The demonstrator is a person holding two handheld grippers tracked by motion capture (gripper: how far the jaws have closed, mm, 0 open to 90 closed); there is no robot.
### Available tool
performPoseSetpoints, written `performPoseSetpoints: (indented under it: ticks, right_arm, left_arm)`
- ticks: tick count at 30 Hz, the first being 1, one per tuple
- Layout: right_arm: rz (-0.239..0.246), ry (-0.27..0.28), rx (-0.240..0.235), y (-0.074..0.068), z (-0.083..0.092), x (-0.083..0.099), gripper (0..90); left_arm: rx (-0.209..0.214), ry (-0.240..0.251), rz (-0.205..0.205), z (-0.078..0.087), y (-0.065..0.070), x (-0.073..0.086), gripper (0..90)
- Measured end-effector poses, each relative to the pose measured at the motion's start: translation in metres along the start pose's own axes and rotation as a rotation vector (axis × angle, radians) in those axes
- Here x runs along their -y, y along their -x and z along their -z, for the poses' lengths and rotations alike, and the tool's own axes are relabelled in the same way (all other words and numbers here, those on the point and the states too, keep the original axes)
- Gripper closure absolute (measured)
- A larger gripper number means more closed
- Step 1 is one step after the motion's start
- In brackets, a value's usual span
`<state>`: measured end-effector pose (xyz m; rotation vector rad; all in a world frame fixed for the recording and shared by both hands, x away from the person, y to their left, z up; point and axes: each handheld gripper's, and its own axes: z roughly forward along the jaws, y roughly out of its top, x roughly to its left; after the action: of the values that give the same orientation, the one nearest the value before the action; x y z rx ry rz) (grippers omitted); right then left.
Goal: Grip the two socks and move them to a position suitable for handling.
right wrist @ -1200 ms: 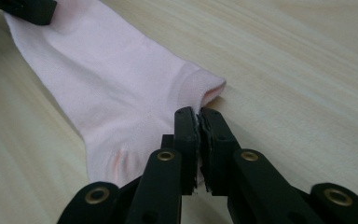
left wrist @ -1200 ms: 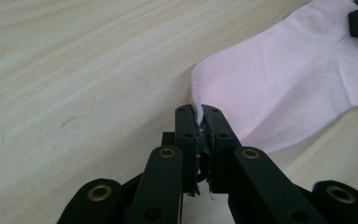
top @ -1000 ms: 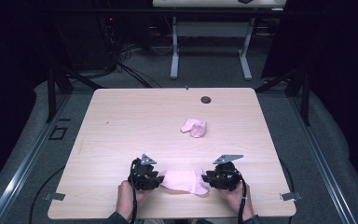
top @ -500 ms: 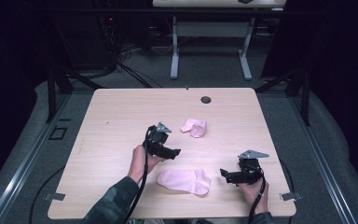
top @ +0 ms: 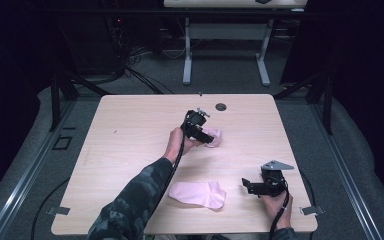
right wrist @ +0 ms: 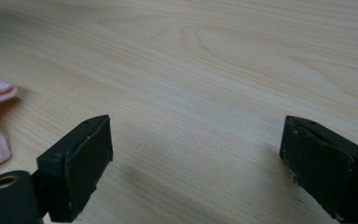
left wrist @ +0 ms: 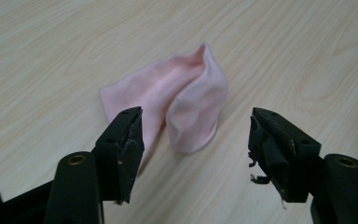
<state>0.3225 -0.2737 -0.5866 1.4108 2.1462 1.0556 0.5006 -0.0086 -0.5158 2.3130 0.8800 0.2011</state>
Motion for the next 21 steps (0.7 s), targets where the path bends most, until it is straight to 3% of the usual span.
performPoseSetpoints:
  ticks: [3,5,6,8,13,17,21]
  right_arm:
    - [0.005,-0.004,0.008,0.000,0.000,0.000,10.9]
    - [0.002,-0.007,0.008,0.000,0.000,0.000,11.7]
    - [0.037,-0.047,0.029,0.002,0.003,-0.002,12.8]
    - [0.006,-0.017,0.012,0.000,0.000,0.000,13.2]
    - [0.005,-0.017,0.016,0.000,0.000,0.000,14.6]
    - [0.004,-0.014,0.014,0.000,0.000,0.000,15.1]
    - [-0.037,-0.008,-0.021,0.005,0.001,-0.001,15.6]
  left_arm:
    - [-0.007,-0.021,-0.010,-0.011,-0.002,-0.007,38.4]
    - [0.012,-0.032,-0.018,-0.016,-0.003,-0.010,43.5]
    - [0.009,-0.039,-0.028,-0.019,-0.002,-0.010,45.3]
    - [0.010,-0.064,-0.040,-0.024,-0.001,-0.009,57.4]
    - [0.009,-0.068,-0.032,-0.028,0.000,-0.004,87.8]
    - [0.036,-0.038,-0.037,-0.018,0.004,-0.001,89.0]
    - [0.075,0.001,-0.045,0.004,0.012,-0.005,89.2]
